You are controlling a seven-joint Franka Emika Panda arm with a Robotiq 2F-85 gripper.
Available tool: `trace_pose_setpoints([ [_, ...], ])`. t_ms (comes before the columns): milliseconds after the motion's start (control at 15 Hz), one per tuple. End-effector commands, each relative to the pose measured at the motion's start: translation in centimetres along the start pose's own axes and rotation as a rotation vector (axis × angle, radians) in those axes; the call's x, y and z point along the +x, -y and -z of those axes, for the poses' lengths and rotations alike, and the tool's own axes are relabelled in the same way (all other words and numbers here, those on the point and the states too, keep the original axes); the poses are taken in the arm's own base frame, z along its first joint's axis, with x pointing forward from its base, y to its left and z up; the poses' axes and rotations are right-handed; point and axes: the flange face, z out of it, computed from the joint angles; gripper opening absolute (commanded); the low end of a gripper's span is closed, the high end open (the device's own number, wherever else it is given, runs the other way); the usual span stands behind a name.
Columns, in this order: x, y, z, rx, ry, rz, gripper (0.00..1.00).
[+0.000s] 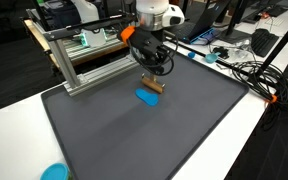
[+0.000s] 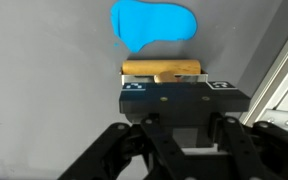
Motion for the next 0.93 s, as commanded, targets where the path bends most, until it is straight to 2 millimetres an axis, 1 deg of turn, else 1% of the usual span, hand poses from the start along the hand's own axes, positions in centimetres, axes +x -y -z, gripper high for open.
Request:
trace_pose_setpoints([
  [0, 1.5, 2.6, 2.1, -0.034, -0.036, 0.038, 0.22],
  [133, 1.2, 2.9, 3.4, -0.057, -0.040, 0.008, 0.22],
  [333, 0.7, 2.5, 5.0, -0.102, -0.066, -0.054, 0.22],
  [467, 0.4, 2.2, 4.8, -0.093, -0.019, -0.085, 0.22],
  [667, -0.8, 1.4, 4.3, -0.117, 0.032, -0.174, 0.22],
  [733, -0.5, 1.8, 4.1, -0.101, -0.002, -0.136, 0.47],
  [800, -0.8, 1.7, 3.9, -0.104, 0.006, -0.153, 0.47],
  [867, -0.9, 1.7, 3.7, -0.103, 0.008, -0.162, 0.22],
])
